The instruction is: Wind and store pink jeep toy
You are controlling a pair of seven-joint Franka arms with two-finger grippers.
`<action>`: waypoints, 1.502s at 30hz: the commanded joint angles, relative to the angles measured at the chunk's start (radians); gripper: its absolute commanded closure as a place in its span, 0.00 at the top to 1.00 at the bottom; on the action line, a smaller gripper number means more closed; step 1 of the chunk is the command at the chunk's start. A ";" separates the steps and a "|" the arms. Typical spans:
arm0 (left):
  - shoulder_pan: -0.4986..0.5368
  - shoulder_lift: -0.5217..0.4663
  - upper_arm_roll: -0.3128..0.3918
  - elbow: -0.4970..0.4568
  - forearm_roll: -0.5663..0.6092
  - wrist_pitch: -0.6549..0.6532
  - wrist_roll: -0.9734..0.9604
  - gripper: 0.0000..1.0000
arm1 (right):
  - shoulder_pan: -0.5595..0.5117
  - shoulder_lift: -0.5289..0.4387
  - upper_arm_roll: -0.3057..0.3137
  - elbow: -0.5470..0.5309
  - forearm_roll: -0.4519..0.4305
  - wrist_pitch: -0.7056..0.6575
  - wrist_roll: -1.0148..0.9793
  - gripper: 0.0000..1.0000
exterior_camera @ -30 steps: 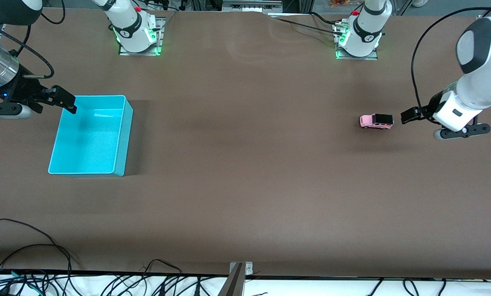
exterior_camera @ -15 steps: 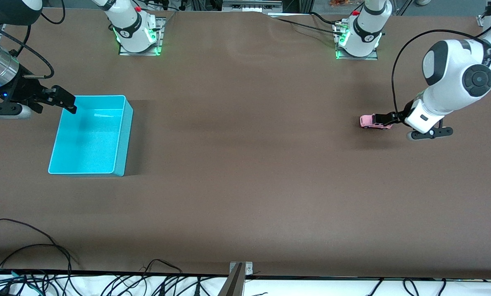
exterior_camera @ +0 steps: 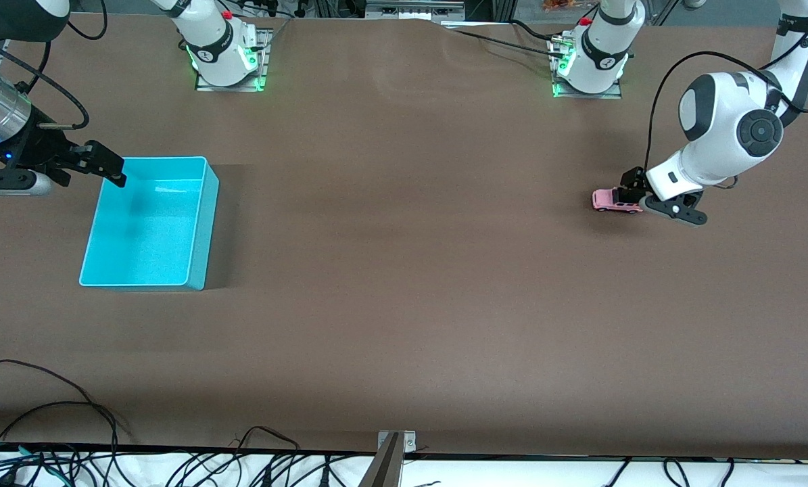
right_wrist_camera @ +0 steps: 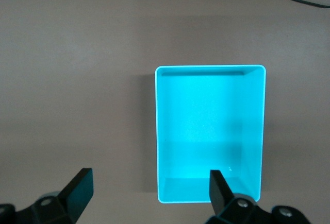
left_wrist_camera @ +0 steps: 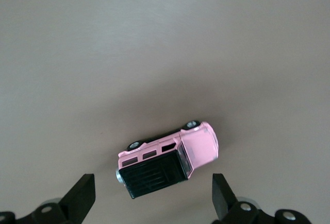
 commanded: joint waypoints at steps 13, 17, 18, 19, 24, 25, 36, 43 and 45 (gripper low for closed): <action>0.001 0.021 -0.004 -0.123 0.141 0.225 0.444 1.00 | -0.003 0.001 0.001 0.008 0.018 -0.004 0.002 1.00; 0.001 0.025 -0.004 -0.138 0.150 0.231 0.503 1.00 | -0.003 0.001 0.001 0.009 0.018 0.000 0.002 1.00; 0.001 0.021 -0.004 -0.144 0.150 0.232 0.507 1.00 | -0.003 0.001 0.001 0.008 0.018 0.000 0.002 1.00; 0.001 0.020 -0.004 -0.146 0.150 0.231 0.509 1.00 | -0.003 0.001 0.001 0.009 0.018 0.000 0.004 1.00; 0.000 0.006 -0.004 -0.181 0.152 0.232 0.527 1.00 | -0.003 0.001 0.001 0.009 0.016 0.000 0.004 1.00; 0.000 0.006 -0.005 -0.187 0.152 0.231 0.532 1.00 | -0.003 0.001 0.001 0.008 0.016 0.000 0.004 1.00; 0.000 0.020 -0.004 -0.210 0.152 0.309 0.665 1.00 | -0.003 0.001 0.001 0.009 0.016 0.000 0.004 1.00; 0.005 0.064 -0.002 -0.210 0.181 0.383 0.711 1.00 | -0.003 0.001 0.001 0.008 0.016 0.000 0.004 1.00; 0.005 0.075 -0.002 -0.209 0.186 0.393 0.713 1.00 | -0.003 0.001 0.001 0.008 0.016 0.000 0.004 1.00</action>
